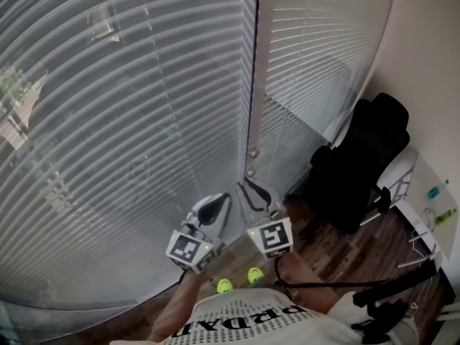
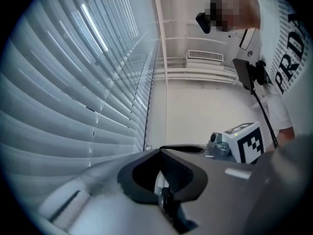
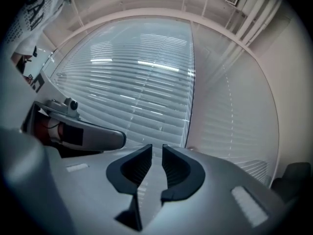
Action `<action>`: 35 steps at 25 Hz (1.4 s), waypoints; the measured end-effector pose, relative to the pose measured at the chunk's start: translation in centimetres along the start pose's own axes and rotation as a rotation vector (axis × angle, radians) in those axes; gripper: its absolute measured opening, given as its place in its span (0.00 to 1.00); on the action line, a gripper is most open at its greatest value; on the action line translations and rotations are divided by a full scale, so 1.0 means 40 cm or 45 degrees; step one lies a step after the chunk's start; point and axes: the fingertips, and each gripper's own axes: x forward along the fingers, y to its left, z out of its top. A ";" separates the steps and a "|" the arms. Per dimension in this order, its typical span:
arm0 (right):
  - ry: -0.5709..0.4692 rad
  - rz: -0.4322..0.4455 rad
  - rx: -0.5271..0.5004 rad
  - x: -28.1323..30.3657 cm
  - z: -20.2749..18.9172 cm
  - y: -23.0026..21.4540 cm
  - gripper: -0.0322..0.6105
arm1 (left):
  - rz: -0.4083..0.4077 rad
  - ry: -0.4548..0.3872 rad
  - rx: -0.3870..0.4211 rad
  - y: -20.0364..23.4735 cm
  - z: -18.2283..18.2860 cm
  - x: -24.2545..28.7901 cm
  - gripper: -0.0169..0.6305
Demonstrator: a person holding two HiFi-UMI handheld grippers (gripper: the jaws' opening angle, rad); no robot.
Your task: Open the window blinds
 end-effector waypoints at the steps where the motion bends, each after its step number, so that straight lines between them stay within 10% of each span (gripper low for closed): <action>1: 0.006 0.007 -0.005 0.004 -0.007 -0.014 0.16 | 0.017 -0.002 0.000 0.003 -0.002 0.012 0.01; 35: -0.019 0.109 -0.173 0.090 -0.057 -0.143 0.26 | 0.176 -0.009 0.018 0.047 -0.042 0.122 0.01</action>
